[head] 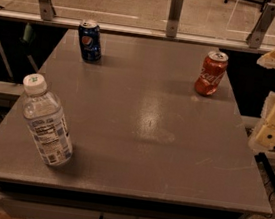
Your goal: Move coke can near pepsi can
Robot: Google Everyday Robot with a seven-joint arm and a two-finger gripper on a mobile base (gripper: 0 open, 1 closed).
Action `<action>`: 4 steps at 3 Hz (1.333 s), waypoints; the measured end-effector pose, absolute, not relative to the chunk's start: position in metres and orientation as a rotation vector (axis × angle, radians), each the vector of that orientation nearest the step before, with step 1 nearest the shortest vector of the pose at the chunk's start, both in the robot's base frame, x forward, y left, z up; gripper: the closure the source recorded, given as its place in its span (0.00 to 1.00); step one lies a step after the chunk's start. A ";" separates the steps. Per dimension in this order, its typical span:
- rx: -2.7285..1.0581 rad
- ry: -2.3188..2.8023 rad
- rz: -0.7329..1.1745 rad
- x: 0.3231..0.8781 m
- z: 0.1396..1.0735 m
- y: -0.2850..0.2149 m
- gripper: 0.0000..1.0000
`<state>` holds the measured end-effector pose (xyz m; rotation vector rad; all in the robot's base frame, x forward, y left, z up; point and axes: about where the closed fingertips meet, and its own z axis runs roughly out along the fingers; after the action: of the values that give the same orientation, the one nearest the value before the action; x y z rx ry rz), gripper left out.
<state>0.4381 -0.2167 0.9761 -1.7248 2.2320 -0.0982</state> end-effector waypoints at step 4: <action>-1.482 2.056 0.077 0.554 0.921 -0.280 0.00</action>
Offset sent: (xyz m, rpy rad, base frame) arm 0.0723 -0.0650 -0.0336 0.1461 -0.1246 -0.0512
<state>0.5540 -0.2801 0.9212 -1.4818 2.0555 0.0767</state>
